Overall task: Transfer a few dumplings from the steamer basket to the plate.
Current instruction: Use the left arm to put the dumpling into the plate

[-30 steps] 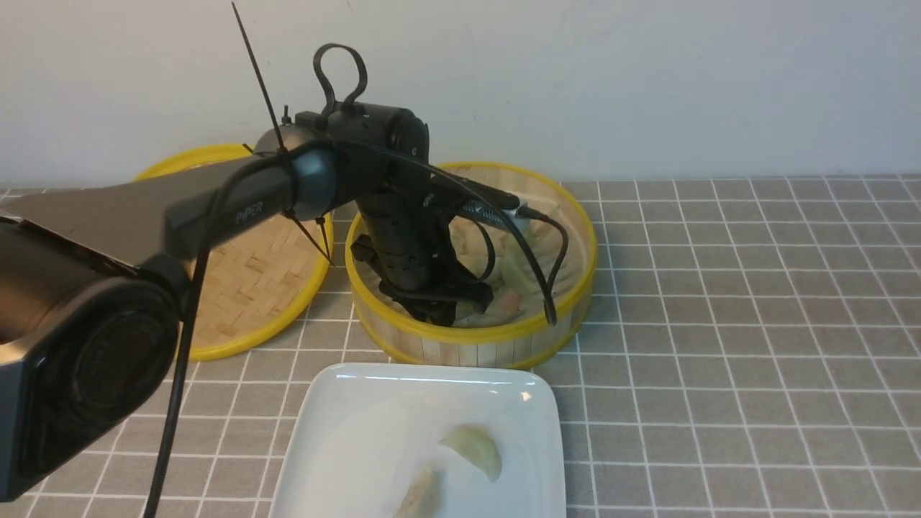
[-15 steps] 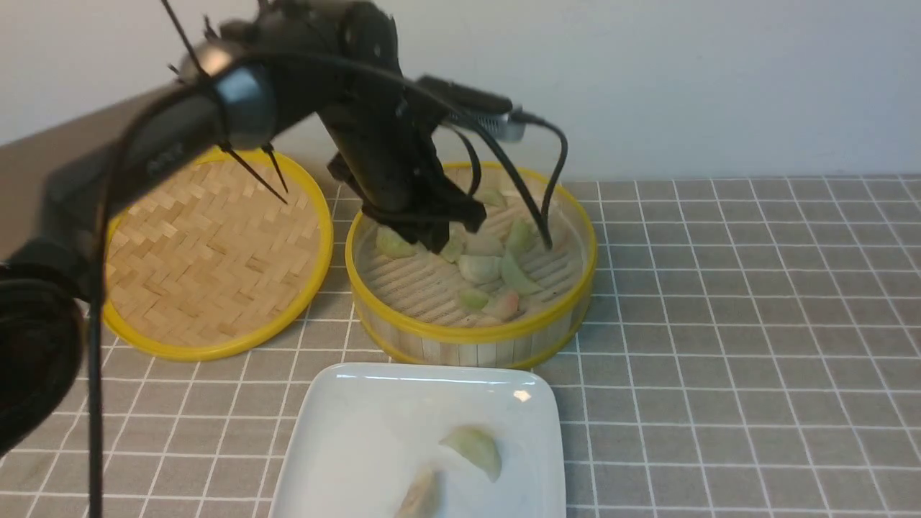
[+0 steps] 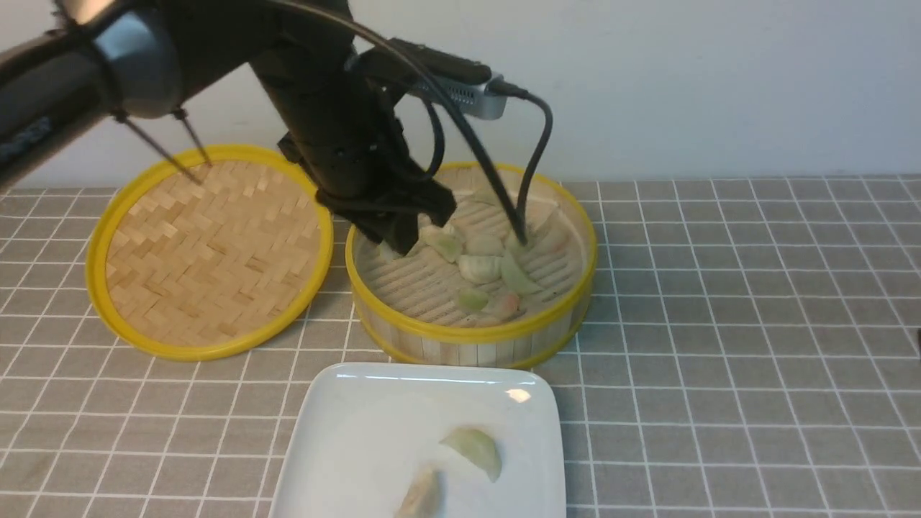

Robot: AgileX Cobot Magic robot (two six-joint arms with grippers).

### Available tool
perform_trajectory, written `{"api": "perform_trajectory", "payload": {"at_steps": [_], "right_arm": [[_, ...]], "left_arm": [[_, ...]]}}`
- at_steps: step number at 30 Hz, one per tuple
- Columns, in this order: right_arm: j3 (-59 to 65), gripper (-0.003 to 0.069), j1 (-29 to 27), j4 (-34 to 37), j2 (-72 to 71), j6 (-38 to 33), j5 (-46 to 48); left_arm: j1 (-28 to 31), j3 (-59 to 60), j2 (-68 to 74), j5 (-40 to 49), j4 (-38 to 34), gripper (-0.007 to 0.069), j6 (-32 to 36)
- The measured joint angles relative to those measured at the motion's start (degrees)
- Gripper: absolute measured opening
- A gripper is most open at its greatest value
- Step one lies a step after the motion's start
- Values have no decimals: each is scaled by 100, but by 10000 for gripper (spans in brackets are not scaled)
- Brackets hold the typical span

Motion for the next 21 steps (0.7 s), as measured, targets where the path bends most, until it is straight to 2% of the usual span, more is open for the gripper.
{"api": "perform_trajectory", "payload": {"at_steps": [8, 12, 17, 19, 21], "right_arm": [[0, -15, 0, 13, 0, -13, -154], [0, -15, 0, 13, 0, -13, -177], [0, -15, 0, 13, 0, -13, -188], [0, -15, 0, 13, 0, -13, -191], [0, -15, 0, 13, 0, -13, -221]], "left_arm": [[-83, 2193, -669, -5, -187, 164, -370], [-85, 2680, -471, -382, -298, 164, -385], [-85, 2727, -209, -840, -388, 176, -385], [-85, 2729, -119, -939, -434, 232, -385], [-85, 2729, -75, -977, -440, 362, -385]]}}
